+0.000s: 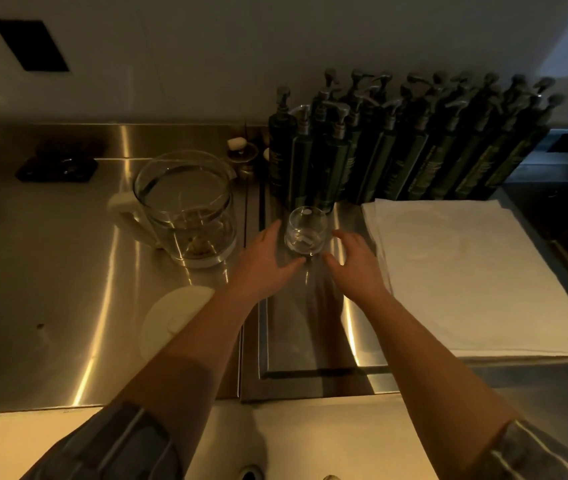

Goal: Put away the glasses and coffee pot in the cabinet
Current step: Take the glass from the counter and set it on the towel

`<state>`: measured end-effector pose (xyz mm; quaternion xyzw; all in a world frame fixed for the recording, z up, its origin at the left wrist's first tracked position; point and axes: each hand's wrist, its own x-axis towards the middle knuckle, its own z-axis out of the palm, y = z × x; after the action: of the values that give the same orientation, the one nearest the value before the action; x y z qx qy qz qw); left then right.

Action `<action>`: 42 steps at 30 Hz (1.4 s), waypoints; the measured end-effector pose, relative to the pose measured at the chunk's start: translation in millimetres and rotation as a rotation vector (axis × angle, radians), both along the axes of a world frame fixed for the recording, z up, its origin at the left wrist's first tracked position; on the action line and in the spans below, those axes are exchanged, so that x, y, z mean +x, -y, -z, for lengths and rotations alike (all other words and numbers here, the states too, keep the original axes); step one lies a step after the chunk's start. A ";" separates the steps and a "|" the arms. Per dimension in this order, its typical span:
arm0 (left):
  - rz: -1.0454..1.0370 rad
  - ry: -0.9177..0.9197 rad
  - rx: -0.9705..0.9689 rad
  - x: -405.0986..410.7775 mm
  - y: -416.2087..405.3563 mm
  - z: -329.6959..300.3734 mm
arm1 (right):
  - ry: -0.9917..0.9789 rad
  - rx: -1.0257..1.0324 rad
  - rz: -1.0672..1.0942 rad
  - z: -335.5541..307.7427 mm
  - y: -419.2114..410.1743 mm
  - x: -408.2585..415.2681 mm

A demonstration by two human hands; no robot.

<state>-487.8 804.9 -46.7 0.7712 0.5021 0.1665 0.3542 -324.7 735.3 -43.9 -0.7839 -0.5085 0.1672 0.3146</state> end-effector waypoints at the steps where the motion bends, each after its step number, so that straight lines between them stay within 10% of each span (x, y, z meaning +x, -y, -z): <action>1: -0.006 0.008 -0.016 3.3 -4.2 4.9 | -0.030 -0.007 -0.008 1.6 -4.4 0.2; 21: -0.109 0.304 -0.152 50.1 -49.0 57.3 | -0.370 0.005 -0.053 37.9 -68.0 18.4; 42: 0.126 0.471 0.036 37.5 24.3 -1.1 | -0.493 0.238 0.065 -23.8 37.0 7.7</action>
<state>-450.3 780.6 -45.6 0.7470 0.3536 0.3284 0.4573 -317.0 698.3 -20.1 -0.6931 -0.4071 0.2817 0.5239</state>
